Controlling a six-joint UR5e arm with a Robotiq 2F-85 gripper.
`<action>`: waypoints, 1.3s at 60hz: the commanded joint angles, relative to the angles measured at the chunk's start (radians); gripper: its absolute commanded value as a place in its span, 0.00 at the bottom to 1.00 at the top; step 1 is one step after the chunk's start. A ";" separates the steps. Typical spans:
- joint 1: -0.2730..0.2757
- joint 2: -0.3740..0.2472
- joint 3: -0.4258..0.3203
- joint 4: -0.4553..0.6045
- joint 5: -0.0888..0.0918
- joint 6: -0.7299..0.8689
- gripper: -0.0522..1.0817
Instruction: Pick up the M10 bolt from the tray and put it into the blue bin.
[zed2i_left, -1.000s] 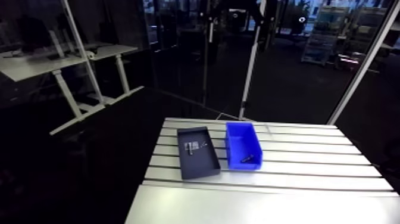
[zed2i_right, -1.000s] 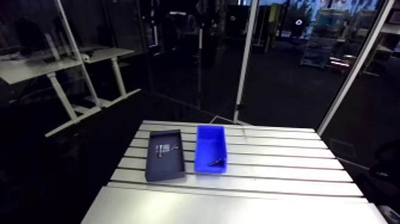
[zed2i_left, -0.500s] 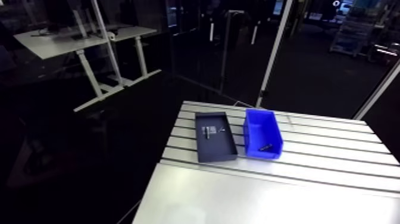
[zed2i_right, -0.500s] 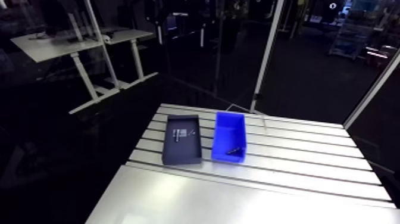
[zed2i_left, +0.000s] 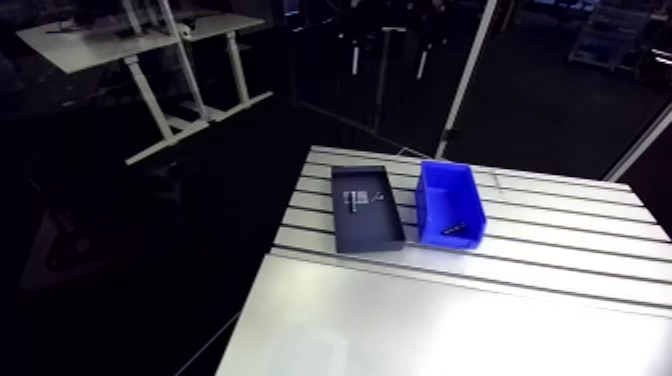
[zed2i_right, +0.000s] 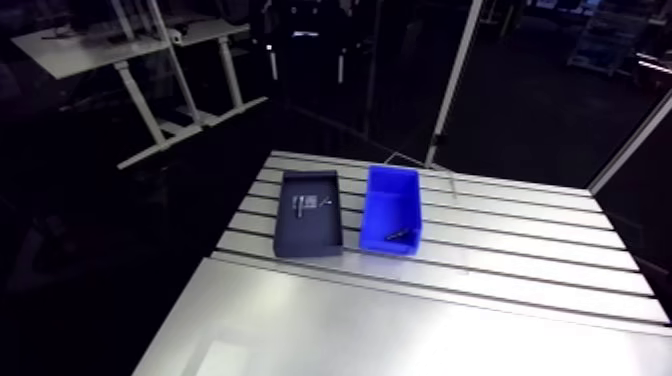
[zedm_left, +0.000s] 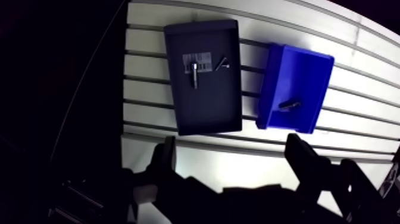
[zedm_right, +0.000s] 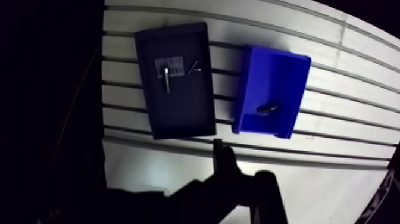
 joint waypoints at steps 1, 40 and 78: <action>0.003 0.042 0.018 -0.043 0.000 -0.029 0.05; 0.026 0.124 0.081 -0.141 0.001 -0.035 0.33; 0.061 0.185 0.169 -0.232 -0.003 -0.020 0.57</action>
